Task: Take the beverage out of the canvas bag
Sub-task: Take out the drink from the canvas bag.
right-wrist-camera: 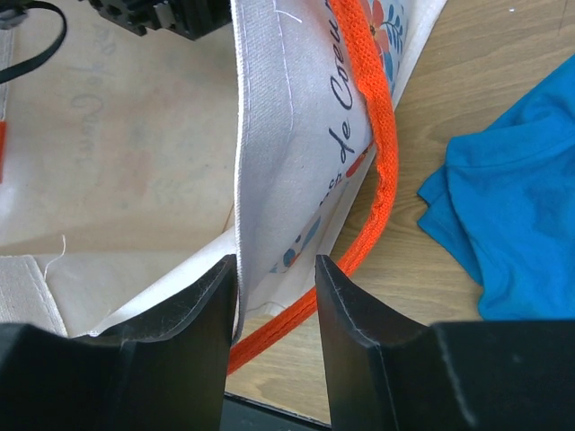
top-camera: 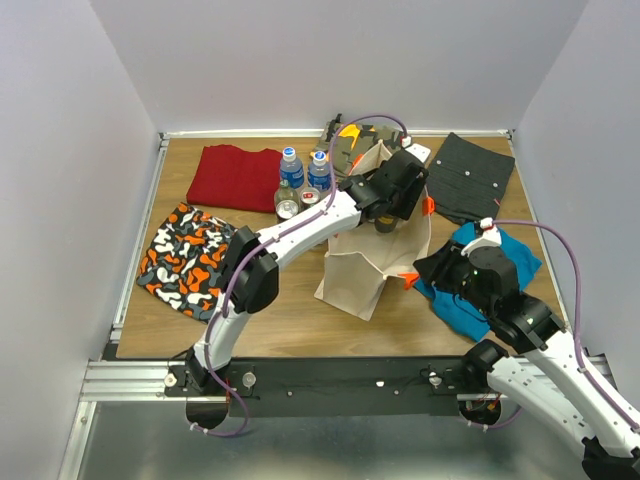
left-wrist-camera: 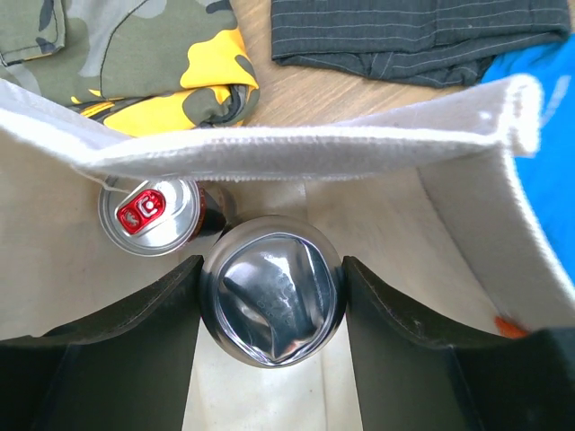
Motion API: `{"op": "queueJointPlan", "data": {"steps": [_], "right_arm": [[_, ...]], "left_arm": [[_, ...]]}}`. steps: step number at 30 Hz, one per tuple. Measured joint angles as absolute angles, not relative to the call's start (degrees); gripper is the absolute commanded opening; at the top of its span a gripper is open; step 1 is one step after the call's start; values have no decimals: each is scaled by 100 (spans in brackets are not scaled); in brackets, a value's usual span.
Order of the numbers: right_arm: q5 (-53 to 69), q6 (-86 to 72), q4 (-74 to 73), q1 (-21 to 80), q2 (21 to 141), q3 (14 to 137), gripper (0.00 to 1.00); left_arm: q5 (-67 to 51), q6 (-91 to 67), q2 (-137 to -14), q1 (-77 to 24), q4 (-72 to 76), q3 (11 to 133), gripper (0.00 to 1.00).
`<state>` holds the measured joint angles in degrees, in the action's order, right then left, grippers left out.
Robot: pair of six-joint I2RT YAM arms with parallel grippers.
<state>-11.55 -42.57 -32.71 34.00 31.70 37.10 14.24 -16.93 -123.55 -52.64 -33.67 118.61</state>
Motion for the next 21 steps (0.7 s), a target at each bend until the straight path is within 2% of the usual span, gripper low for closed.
{"op": "queueJointPlan", "data": {"steps": [21], "right_arm": [[-1155, -4257, -3269, 3400, 3177, 3708, 49]], "left_arm": [[906, -1754, -11688, -5328, -4167, 11915, 0]]}}
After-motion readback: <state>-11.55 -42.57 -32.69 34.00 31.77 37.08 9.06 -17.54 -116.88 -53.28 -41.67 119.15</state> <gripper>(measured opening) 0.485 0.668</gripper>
